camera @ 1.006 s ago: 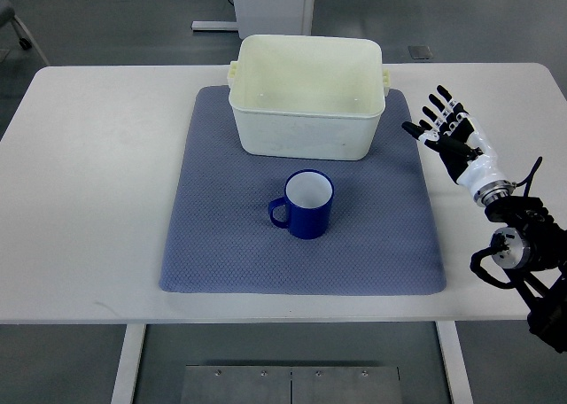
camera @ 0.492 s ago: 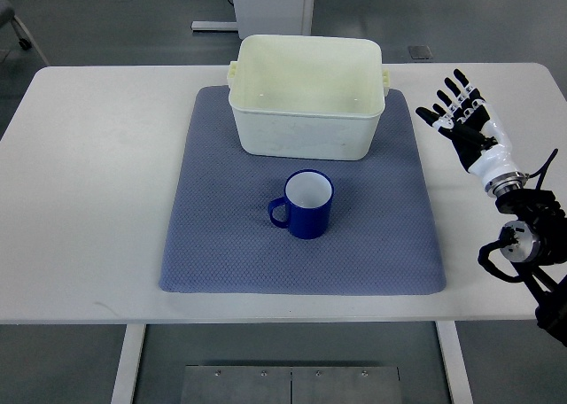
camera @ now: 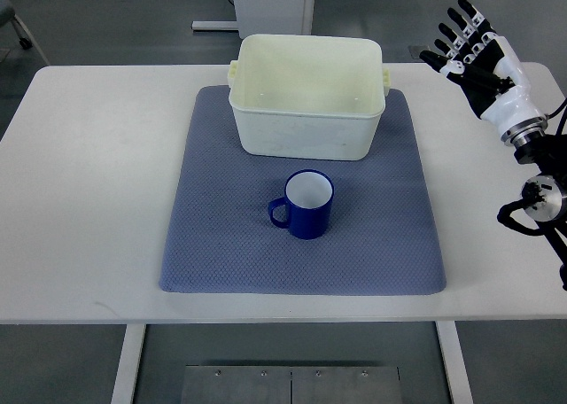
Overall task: Place cup in box with right hand
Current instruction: 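Move the right hand over the mat toward the blue mug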
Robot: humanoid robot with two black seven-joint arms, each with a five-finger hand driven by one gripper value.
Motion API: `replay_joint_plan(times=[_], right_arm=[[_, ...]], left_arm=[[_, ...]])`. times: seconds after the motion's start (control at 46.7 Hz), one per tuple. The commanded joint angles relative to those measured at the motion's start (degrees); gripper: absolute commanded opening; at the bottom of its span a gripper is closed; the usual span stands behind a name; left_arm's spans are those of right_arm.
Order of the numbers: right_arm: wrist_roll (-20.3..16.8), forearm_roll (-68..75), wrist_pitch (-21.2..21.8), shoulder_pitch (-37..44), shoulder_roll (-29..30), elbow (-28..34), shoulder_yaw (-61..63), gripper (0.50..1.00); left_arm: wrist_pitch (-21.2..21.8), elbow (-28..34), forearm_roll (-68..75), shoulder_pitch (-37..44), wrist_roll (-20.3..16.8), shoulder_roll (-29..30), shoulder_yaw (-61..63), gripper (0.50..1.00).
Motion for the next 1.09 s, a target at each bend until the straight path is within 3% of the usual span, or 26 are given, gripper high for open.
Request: replay_joint_plan(times=[0.0, 0.342, 0.642, 1.07], right_arm=[[-0.19, -0.05, 0.80, 0.01, -0.72, 2.14, -1.13, 0.993], [0.08, -0.67, 5.72, 0.01, -2.92, 9.52, -5.18, 0.993], [0.43, -3.74, 9.85, -0.43, -3.45, 12.43, -8.52, 0.993], [5.79, -8.05, 9.68, -1.39, -4.24, 12.60, -18.18, 0.987]], left_arm=[[0.00, 0.07, 0.03, 0.00, 0.01, 0.00, 0.00, 1.000], [0.00, -0.02, -0.06, 0.00, 0.01, 0.00, 0.00, 1.000], [0.00, -0.02, 0.03, 0.00, 0.01, 0.00, 0.00, 1.000], [0.00, -0.02, 0.03, 0.00, 0.01, 0.00, 0.00, 1.000]])
